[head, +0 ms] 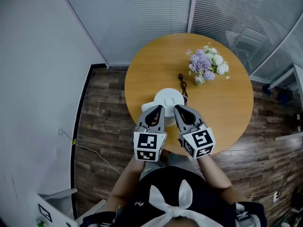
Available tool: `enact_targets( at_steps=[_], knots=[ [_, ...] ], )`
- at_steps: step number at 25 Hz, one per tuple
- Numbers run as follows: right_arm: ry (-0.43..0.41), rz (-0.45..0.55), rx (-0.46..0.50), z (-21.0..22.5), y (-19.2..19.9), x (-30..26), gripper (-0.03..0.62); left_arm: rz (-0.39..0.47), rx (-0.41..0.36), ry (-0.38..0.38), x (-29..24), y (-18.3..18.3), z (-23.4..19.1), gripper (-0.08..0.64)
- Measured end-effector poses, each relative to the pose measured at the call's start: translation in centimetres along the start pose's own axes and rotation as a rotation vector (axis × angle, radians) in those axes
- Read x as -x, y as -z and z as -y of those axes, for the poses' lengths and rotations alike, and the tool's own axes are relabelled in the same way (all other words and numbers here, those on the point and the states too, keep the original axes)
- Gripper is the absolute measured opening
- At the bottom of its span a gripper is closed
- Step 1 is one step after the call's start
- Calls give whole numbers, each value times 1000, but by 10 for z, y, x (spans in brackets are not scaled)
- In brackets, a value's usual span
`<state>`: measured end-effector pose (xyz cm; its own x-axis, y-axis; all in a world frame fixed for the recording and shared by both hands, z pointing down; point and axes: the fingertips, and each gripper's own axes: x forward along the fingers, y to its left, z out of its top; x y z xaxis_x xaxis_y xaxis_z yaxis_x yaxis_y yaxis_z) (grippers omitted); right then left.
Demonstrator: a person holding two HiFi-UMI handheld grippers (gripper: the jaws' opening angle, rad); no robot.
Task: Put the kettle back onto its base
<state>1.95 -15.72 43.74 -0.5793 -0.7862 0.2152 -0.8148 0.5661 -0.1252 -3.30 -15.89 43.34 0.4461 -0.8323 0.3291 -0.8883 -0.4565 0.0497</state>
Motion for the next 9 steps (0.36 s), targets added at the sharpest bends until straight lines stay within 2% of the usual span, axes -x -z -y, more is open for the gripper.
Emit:
enact_targets(
  at_steps=[9],
  knots=[
    [-12, -3, -7, -2, 2, -2, 23, -21, 11, 35, -4, 6, 5, 29]
  ],
)
